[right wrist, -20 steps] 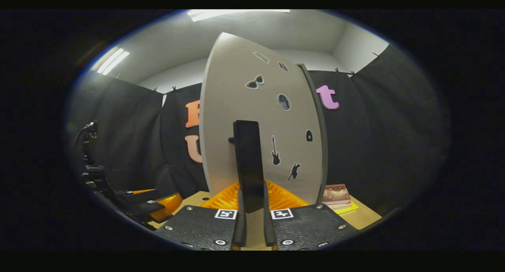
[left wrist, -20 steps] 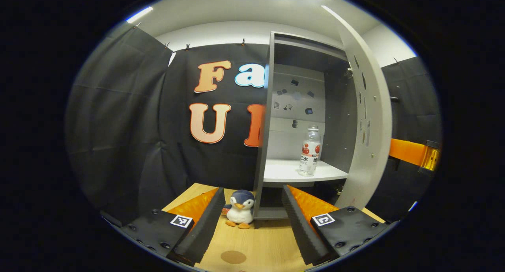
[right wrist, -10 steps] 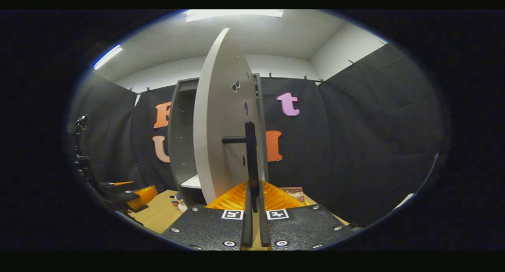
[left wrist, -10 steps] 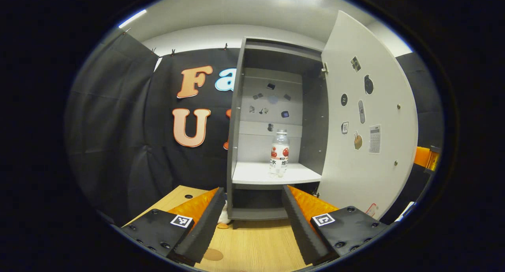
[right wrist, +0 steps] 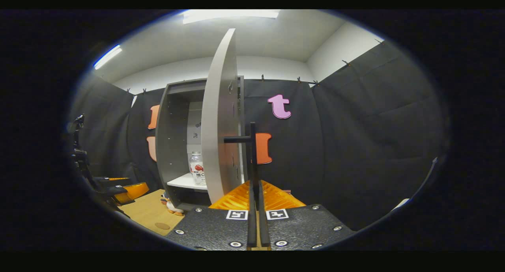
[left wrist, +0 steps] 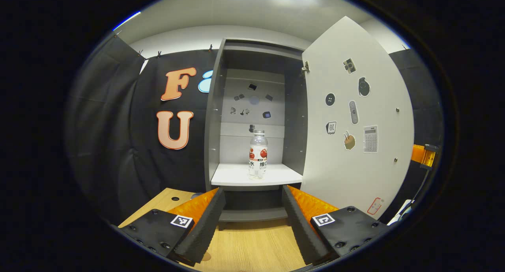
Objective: Open the cabinet door with the right hand, grasp the bottle in the cabinet with the left hand and place it on the coaster, then close the cabinet door with the right hand.
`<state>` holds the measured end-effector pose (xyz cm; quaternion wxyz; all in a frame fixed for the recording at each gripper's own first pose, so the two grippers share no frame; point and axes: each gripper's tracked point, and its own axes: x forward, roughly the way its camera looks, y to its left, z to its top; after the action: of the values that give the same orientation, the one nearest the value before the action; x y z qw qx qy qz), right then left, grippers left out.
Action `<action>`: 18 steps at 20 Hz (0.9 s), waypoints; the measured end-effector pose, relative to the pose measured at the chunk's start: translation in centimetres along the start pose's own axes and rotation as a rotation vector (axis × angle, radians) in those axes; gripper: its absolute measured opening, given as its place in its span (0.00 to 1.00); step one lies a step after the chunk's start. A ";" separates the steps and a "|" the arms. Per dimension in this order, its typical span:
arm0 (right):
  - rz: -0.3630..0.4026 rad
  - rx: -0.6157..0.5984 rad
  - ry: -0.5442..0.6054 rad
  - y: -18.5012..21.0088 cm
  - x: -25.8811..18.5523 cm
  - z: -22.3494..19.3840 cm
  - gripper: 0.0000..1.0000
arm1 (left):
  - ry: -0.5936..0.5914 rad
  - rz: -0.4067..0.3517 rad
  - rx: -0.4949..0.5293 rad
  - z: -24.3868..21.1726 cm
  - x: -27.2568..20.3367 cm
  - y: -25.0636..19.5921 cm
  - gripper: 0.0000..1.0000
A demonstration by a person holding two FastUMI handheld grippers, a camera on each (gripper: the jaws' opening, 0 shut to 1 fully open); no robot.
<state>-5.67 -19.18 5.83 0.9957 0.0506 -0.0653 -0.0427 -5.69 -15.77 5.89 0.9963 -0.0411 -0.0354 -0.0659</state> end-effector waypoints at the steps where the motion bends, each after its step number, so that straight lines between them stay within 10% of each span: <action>1: -0.002 0.000 -0.003 -0.2 -0.1 0.0 0.02 | 0.003 -0.006 -0.005 -0.1 0.1 -0.2 0.94; 11: -0.038 -0.041 0.003 1.1 -5.8 1.5 0.08 | 0.012 -0.046 -0.031 -0.5 2.6 -0.7 0.94; 18: 0.006 -0.022 -0.006 6.1 -6.3 1.7 0.48 | 0.038 -0.118 -0.046 -1.5 8.5 -0.4 0.94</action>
<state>-11.64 -12.75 7.32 0.9961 0.0395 -0.0679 -0.0406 2.74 -17.42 5.10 0.9900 -0.0607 -0.0173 -0.1261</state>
